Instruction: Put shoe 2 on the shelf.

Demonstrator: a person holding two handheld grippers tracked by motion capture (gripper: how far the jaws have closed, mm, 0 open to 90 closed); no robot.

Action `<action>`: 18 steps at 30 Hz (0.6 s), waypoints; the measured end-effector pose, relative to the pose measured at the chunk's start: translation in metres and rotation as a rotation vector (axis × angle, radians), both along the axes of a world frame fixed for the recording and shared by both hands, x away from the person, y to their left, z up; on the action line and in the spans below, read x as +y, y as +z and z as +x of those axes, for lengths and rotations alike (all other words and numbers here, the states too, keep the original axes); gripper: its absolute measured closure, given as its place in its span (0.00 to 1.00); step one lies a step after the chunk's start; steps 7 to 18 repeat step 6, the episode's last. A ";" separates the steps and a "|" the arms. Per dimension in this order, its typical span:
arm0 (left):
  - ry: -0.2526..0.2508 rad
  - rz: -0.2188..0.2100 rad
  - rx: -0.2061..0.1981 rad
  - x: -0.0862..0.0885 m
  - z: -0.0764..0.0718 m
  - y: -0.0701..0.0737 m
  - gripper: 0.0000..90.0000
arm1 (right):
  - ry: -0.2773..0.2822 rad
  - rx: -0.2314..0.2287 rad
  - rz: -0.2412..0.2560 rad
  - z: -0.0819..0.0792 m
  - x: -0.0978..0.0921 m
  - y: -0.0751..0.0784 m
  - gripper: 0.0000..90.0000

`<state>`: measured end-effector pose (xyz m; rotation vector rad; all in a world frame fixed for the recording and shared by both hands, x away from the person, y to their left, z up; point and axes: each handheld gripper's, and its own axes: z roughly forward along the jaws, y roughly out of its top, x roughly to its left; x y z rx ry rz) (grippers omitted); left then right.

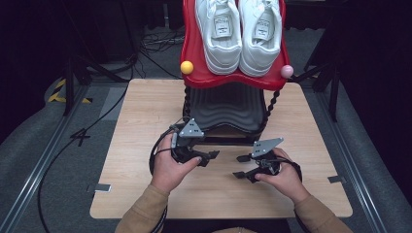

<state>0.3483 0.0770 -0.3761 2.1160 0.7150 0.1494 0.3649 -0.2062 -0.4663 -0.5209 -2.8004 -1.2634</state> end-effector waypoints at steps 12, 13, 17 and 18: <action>0.003 -0.018 0.022 0.003 0.004 -0.015 0.32 | -0.044 0.001 0.024 0.005 -0.007 -0.005 0.41; 0.003 -0.018 0.022 0.003 0.004 -0.015 0.32 | -0.044 0.001 0.024 0.005 -0.007 -0.005 0.41; 0.003 -0.018 0.022 0.003 0.004 -0.015 0.32 | -0.044 0.001 0.024 0.005 -0.007 -0.005 0.41; 0.003 -0.018 0.022 0.003 0.004 -0.015 0.32 | -0.044 0.001 0.024 0.005 -0.007 -0.005 0.41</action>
